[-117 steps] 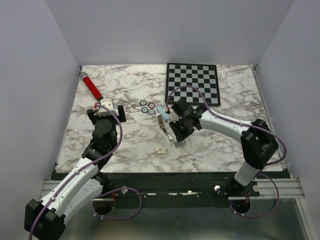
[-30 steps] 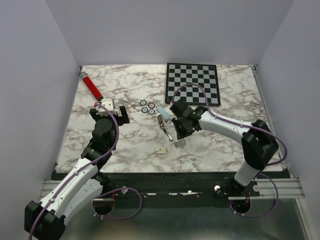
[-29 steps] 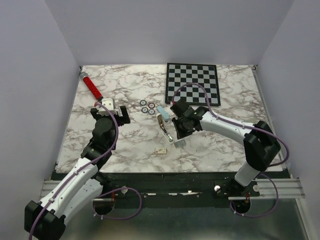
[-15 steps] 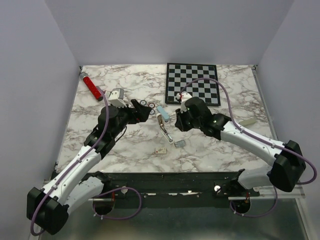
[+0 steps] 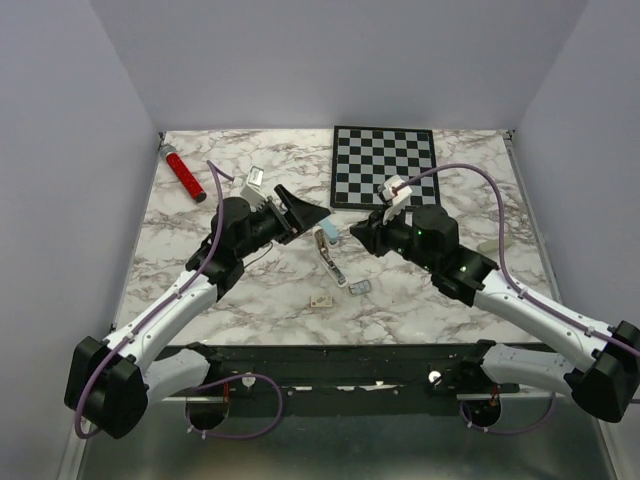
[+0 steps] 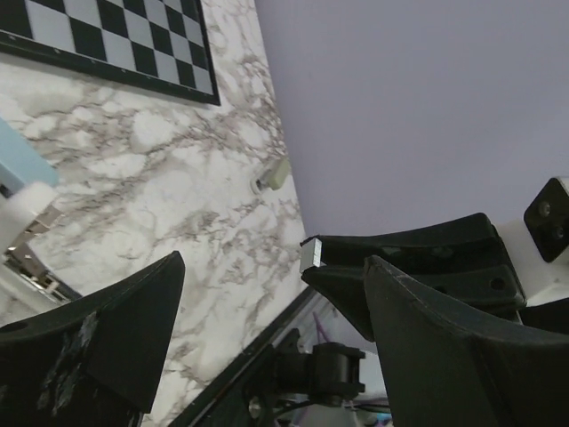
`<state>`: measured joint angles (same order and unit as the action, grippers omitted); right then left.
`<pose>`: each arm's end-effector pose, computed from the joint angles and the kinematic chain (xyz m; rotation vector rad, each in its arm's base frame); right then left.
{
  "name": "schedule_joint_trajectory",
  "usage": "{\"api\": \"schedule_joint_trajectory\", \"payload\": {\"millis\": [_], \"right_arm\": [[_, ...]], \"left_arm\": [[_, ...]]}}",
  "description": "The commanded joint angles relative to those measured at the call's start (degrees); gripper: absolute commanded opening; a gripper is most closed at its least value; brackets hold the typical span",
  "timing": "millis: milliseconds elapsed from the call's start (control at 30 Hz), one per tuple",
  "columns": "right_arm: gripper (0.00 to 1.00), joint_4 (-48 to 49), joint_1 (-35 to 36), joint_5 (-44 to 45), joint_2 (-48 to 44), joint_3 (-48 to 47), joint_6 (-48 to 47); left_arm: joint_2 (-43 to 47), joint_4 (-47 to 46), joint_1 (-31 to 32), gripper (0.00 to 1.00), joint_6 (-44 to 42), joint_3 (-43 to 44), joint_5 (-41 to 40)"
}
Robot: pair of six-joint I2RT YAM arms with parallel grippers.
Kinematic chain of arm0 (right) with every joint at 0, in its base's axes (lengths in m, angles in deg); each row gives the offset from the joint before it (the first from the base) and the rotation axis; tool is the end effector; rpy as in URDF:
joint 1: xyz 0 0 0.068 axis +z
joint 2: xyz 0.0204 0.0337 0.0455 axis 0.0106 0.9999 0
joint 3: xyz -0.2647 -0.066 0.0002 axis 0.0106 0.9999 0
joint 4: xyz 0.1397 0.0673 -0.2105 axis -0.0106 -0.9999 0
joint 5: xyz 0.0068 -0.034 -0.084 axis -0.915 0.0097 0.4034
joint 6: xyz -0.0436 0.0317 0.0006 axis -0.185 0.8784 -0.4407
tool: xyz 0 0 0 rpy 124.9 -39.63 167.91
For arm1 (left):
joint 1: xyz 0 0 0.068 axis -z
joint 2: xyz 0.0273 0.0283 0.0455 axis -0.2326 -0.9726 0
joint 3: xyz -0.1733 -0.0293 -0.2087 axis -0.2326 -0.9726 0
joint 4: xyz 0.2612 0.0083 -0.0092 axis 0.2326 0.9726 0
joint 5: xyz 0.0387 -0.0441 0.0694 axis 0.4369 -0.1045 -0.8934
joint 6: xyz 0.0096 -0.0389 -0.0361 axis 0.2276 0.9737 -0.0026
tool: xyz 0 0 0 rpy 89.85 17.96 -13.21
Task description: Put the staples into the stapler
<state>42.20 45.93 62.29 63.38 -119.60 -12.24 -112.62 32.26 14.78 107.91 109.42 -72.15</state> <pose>0.1832 0.1843 0.3190 -0.6158 1.7800 0.6094 0.2129 -0.1264 0.3033 -0.3251 1.9144 -1.3841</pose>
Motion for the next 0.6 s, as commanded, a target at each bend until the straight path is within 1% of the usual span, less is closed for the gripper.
{"api": "schedule_joint_trajectory", "payload": {"millis": [0, 133, 200, 300, 400, 433, 567], "right_arm": [[0.27, 8.9, 0.2, -4.1, -3.6, 2.5, -1.5], [0.27, 10.4, 0.3, -5.3, -5.2, 3.9, -0.8], [0.27, 11.8, 0.2, -6.1, -5.9, 4.3, -0.4], [0.27, 12.0, 0.3, -6.7, -6.5, 4.5, -0.2], [0.27, 12.4, 0.3, -7.2, -7.1, 4.9, 0.1], [0.27, 12.6, 0.2, -7.2, -7.3, 5.1, 0.2], [0.27, 12.8, 0.2, -6.7, -8.3, 5.5, 0.4]], "left_arm": [[-2.9, -8.9, 1.9, 0.87, 11.2, 1.5, 6.6], [-5.3, -13.4, 4.3, 0.82, 16.1, 1.5, 6.7], [-6.7, -15.8, 5.3, 0.82, 18.4, 2.0, 6.7], [-8.2, -18.4, 6.7, 0.79, 20.2, 2.4, 6.7], [-9.0, -19.6, 7.5, 0.74, 22.0, 2.7, 6.2], [-9.3, -19.8, 7.6, 0.71, 22.1, 2.9, 6.1], [-9.8, -19.9, 8.3, 0.68, 22.7, 3.3, 5.9]]}}
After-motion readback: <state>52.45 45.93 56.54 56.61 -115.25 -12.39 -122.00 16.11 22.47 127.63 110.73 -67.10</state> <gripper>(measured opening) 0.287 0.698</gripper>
